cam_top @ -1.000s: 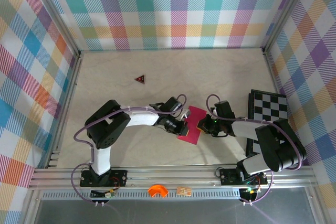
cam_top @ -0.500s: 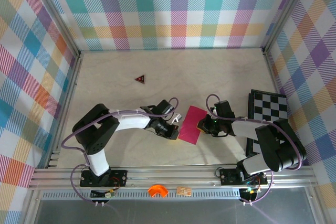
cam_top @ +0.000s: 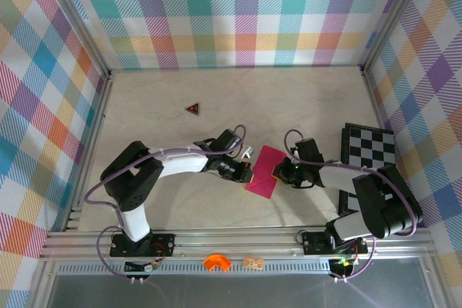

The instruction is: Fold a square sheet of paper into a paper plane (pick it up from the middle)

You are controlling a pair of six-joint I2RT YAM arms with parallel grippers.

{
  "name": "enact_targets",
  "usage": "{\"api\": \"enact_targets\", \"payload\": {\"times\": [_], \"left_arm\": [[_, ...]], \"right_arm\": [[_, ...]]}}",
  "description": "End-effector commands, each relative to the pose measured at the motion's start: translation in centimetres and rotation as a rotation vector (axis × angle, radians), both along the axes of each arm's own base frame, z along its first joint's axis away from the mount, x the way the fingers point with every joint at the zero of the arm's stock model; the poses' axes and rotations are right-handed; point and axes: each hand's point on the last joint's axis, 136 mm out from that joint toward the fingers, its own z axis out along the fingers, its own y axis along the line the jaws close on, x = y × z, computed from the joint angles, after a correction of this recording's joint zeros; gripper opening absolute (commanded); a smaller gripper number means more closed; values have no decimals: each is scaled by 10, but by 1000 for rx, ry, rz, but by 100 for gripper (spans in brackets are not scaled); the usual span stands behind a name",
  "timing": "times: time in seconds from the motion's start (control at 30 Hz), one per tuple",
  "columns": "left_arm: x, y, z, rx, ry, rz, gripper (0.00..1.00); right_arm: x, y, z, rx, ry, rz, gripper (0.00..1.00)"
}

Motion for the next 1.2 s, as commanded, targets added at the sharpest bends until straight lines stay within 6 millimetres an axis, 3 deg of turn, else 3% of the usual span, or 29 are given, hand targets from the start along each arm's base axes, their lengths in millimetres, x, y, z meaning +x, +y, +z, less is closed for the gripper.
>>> {"api": "enact_targets", "payload": {"times": [0.0,0.2,0.33,0.53,0.7,0.97,1.17], "left_arm": [[-4,-4,-15,40,67,-13,4],[-10,11,-30,105,58,-5,3],[-16,21,-45,148,92,16,2],[-21,28,-58,171,121,50,1],[-22,31,-58,180,120,52,1],[-29,34,-64,185,142,44,0],[-30,36,-64,180,144,58,0]], "right_arm": [[1,-2,2,-13,11,8,1],[11,6,24,25,-38,22,3],[10,21,36,100,-55,34,5],[-8,57,23,49,-32,108,5],[-18,36,-10,-21,46,33,3],[-6,-10,-8,-43,39,-64,3],[-3,-30,-13,-38,52,-110,3]]}}
